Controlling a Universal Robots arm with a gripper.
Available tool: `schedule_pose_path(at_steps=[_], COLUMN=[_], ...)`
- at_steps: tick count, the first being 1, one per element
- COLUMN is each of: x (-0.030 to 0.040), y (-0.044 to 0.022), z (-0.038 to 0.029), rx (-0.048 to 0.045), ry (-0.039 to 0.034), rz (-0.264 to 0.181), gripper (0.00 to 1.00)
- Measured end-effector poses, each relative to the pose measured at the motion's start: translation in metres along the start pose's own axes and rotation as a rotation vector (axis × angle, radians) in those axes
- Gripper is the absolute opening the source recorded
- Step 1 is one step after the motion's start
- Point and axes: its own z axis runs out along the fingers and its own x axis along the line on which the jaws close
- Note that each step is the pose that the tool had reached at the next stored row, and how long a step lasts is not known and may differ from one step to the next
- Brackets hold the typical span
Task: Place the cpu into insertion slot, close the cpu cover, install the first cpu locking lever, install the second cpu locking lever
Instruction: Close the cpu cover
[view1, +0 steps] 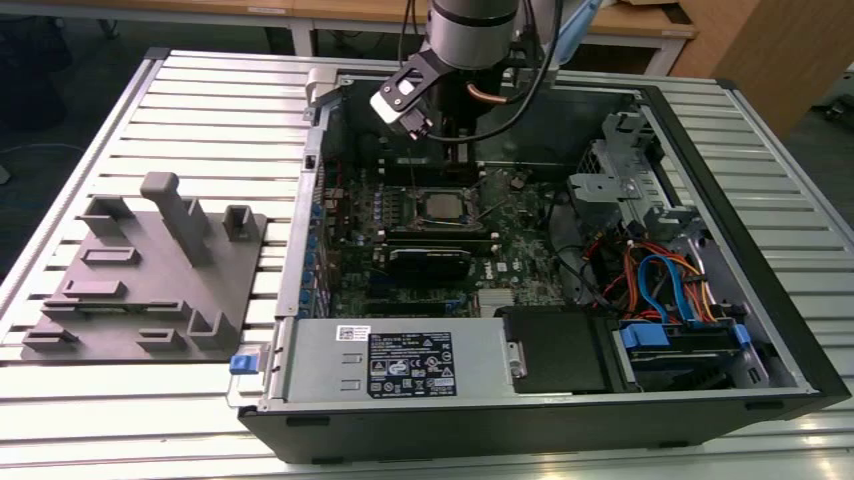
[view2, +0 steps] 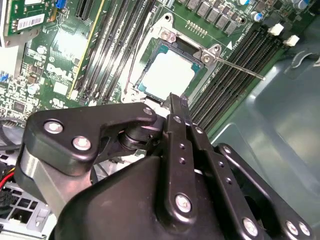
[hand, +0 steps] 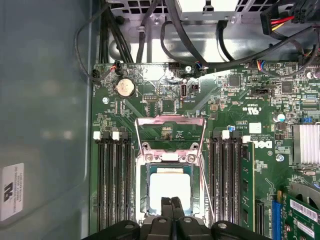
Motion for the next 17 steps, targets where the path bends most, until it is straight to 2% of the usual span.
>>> schedule_pose_path(at_steps=[8,15,17], x=[0.0008,0.0011,0.0012], y=[0.0005,0.0007,0.001], z=[-0.0144,-0.0205,-0.0208], rx=[0.001,0.002,0.0064], ry=[0.0,-0.0001,0.0003], rz=[0.0,0.0,0.0], gripper=[0.11,0.11,0.11])
